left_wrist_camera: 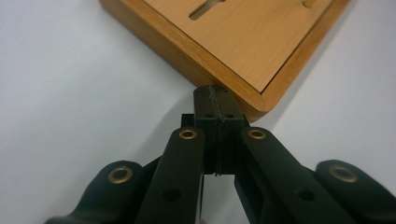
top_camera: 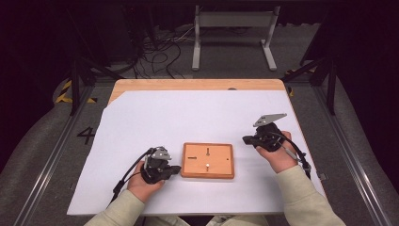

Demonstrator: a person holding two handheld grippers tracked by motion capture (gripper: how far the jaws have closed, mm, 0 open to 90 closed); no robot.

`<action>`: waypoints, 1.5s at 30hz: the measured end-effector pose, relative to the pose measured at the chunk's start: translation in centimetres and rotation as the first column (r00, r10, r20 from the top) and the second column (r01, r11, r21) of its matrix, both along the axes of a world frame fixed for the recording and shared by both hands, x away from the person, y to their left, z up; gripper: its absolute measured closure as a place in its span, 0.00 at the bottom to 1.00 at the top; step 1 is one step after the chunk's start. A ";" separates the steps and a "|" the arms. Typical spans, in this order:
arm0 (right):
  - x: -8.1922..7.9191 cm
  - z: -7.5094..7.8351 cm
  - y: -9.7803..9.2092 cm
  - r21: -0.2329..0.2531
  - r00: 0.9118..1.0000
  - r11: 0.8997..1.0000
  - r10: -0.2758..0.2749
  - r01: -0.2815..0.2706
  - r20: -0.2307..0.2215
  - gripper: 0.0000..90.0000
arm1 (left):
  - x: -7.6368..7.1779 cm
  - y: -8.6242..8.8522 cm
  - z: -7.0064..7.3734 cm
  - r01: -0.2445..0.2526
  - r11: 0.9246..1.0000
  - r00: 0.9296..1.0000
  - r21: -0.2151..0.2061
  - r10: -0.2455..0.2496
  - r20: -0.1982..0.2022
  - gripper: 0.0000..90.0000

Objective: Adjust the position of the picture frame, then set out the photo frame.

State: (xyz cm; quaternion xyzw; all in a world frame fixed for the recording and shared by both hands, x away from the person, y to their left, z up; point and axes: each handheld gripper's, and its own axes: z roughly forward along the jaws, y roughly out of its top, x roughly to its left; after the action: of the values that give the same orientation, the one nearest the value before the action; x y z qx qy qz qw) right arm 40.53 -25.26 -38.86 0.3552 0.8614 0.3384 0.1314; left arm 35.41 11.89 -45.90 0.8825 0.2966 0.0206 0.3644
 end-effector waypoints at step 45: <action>-5.2 -0.1 -4.4 0.201 0.956 0.980 -0.072 0.014 0.283 0.47 | 0.1 2.2 4.9 -0.142 0.958 0.947 -0.248 0.204 0.249 0.46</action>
State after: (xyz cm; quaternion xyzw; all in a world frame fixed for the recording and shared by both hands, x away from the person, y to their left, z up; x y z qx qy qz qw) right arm 35.32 -29.69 -38.92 0.3319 0.7873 0.4670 0.2277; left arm 35.52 14.12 -40.97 0.7942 0.3208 0.1396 0.4968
